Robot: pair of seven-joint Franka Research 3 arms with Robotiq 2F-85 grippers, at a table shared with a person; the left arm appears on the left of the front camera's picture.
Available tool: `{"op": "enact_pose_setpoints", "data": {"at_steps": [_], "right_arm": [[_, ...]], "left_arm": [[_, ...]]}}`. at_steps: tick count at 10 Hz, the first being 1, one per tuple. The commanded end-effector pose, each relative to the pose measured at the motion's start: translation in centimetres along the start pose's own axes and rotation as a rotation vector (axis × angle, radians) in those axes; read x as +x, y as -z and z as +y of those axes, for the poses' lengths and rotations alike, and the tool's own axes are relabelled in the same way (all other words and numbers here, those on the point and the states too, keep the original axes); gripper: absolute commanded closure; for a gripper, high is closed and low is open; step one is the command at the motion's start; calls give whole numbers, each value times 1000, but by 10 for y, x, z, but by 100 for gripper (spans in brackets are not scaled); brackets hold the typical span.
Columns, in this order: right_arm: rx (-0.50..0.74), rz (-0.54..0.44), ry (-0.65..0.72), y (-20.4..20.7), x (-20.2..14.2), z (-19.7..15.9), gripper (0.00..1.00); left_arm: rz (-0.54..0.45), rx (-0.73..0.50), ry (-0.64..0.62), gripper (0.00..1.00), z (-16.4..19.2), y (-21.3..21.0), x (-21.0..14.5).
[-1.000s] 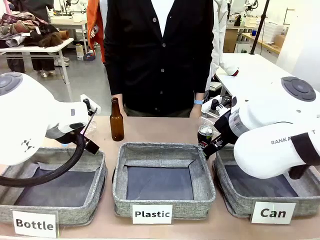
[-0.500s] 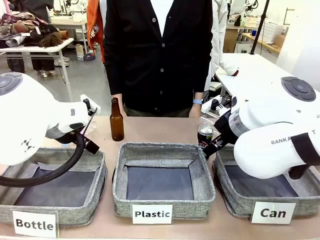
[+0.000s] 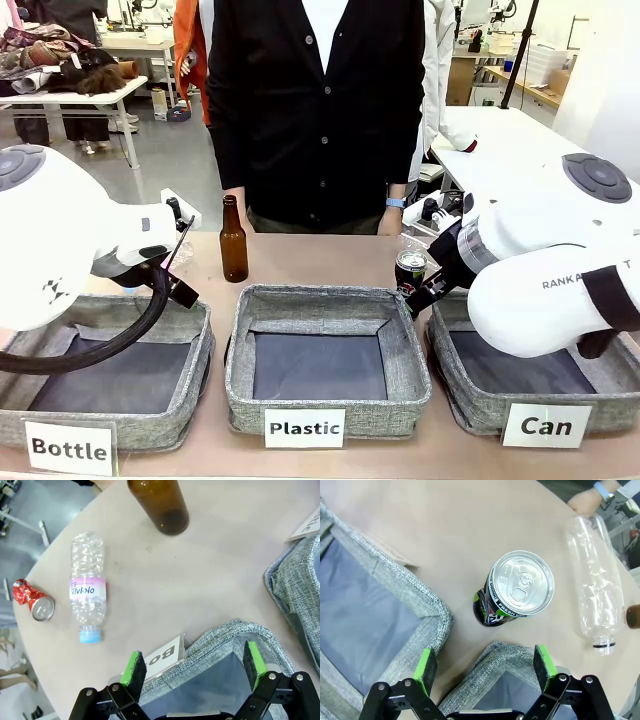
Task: Sort the can waste into the basket.
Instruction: Pick up the can waste from the table and place it in the right Fabric basket.
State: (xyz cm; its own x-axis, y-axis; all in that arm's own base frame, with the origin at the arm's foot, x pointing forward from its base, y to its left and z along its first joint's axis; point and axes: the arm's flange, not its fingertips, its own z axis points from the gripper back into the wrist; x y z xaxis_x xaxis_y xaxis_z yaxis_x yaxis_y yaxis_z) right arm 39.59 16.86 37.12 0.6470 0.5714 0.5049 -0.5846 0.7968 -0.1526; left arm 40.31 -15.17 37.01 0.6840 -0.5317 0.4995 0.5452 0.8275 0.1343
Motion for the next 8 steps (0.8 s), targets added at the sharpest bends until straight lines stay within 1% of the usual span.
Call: {"op": "enact_pose_setpoints", "data": {"at_steps": [1, 6, 7, 8], "right_arm": [[0, 0, 1, 0, 0, 0, 0], [0, 0, 0, 0, 0, 0, 0], [16, -2, 24, -21, 2, -9, 0], [37, 27, 91, -54, 6, -21, 0]], "left_arm": [[0, 0, 0, 0, 0, 0, 0], [0, 0, 0, 0, 0, 0, 0], [-43, -1, 11, 0, 0, -27, 2], [-87, -107, 20, 0, -4, -62, 6]]}}
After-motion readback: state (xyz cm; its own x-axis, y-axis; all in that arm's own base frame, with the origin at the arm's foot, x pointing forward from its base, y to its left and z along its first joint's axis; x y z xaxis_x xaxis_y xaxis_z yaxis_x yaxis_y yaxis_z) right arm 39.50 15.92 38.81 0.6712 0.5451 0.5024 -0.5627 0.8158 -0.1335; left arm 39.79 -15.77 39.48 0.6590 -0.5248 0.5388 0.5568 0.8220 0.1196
